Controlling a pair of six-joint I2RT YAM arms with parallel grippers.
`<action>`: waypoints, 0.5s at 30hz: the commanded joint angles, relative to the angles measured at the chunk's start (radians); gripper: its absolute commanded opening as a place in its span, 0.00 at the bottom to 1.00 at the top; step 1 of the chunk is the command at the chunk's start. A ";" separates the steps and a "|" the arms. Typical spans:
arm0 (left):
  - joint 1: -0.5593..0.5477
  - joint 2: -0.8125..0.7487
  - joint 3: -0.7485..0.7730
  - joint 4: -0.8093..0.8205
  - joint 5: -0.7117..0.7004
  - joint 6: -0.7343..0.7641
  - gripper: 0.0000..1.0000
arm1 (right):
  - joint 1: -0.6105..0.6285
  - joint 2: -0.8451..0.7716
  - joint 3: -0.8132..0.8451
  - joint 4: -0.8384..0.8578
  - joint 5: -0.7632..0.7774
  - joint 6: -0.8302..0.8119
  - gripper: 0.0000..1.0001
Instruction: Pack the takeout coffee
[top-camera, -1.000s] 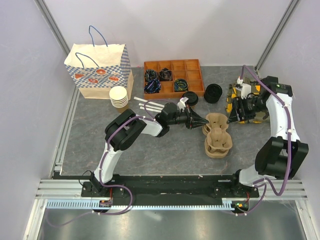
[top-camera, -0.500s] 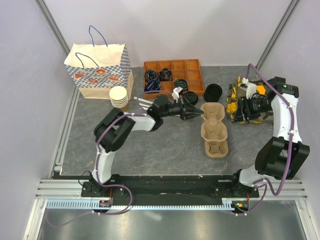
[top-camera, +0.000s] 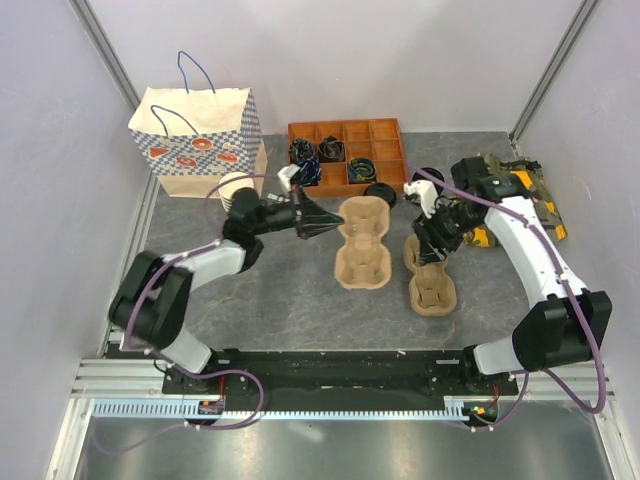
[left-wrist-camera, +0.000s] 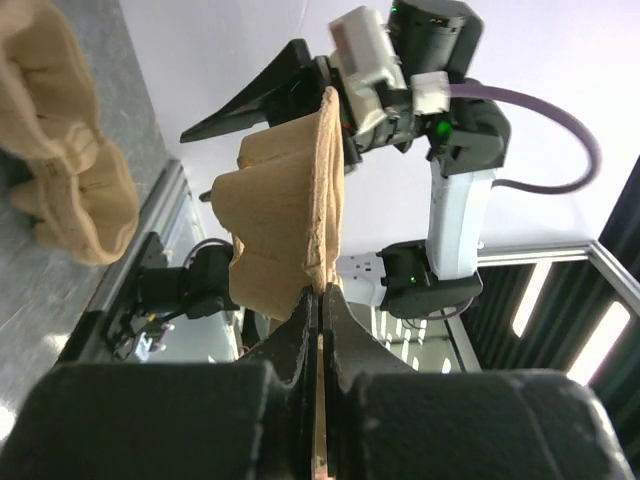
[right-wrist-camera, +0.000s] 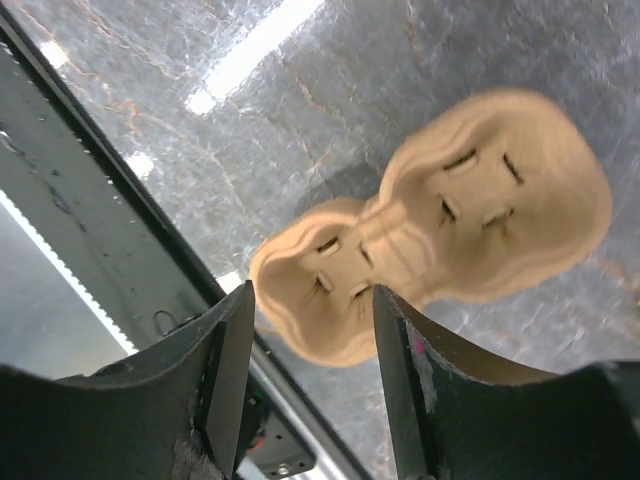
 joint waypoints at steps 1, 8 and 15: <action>0.104 -0.198 -0.082 -0.124 0.117 0.111 0.02 | 0.047 0.052 0.003 0.115 0.033 -0.017 0.58; 0.153 -0.289 -0.171 -0.173 0.116 0.099 0.02 | 0.123 0.071 -0.026 0.149 0.086 0.021 0.59; 0.271 -0.312 -0.205 -0.224 0.096 0.104 0.02 | 0.312 0.135 -0.054 0.237 0.301 -0.054 0.68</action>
